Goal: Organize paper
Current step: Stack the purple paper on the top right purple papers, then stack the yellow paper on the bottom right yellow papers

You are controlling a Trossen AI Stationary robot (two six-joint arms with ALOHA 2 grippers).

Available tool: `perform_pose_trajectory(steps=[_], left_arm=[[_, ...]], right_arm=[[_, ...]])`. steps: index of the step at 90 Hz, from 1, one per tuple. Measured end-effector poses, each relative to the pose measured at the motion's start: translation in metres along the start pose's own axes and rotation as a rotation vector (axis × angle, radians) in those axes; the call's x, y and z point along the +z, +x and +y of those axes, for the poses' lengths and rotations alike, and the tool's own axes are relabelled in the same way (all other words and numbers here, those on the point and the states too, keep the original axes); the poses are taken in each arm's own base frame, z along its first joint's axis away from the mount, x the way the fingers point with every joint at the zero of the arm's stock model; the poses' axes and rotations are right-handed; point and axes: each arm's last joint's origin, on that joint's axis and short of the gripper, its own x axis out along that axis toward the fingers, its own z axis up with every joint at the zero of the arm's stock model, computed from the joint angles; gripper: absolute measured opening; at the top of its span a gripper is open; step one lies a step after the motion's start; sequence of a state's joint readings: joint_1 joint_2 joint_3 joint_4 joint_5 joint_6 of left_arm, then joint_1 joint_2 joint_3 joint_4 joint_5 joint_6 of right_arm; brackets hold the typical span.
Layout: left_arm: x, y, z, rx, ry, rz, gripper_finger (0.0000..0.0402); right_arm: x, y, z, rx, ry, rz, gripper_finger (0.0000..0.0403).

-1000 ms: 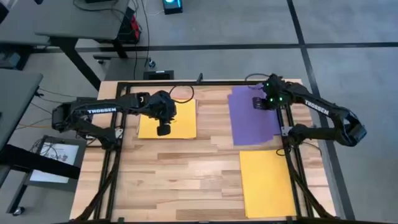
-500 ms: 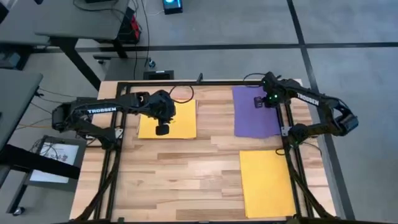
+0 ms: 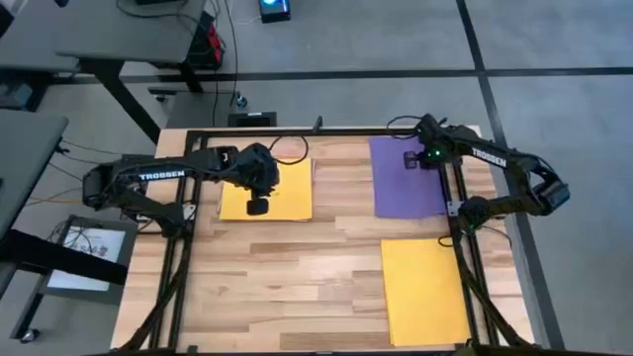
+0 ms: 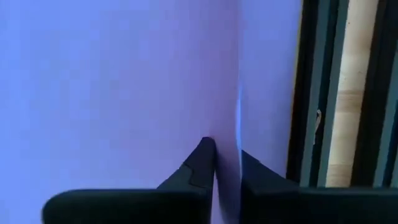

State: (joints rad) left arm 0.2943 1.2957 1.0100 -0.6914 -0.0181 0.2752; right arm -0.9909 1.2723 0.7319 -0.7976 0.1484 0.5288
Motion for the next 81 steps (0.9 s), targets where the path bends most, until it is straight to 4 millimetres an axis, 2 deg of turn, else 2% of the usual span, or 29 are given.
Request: perform_pose_trajectory(steps=[23, 40, 54, 67, 81], left_arm=[[-0.002, 0.000, -0.001, -0.007, 0.011, 0.024, 0.0042], [-0.003, 0.000, -0.001, -0.010, 0.036, 0.034, 0.0042], [-0.003, 0.000, -0.001, -0.010, 0.035, 0.033, 0.0042], [-0.003, 0.000, -0.001, -0.010, 0.035, 0.033, 0.0042], [-0.003, -0.002, -0.001, -0.008, -0.008, 0.029, 0.0042]], right_arm=[[-0.001, -0.001, -0.001, -0.017, -0.023, 0.010, 0.0101], [0.002, -0.024, -0.003, -0.020, -0.059, 0.013, 0.0130], [0.005, -0.055, -0.007, -0.046, -0.121, 0.009, 0.0132], [0.013, -0.095, -0.008, -0.018, -0.121, -0.046, 0.0131], [0.005, -0.138, 0.013, 0.257, -0.141, -0.146, 0.0131]])
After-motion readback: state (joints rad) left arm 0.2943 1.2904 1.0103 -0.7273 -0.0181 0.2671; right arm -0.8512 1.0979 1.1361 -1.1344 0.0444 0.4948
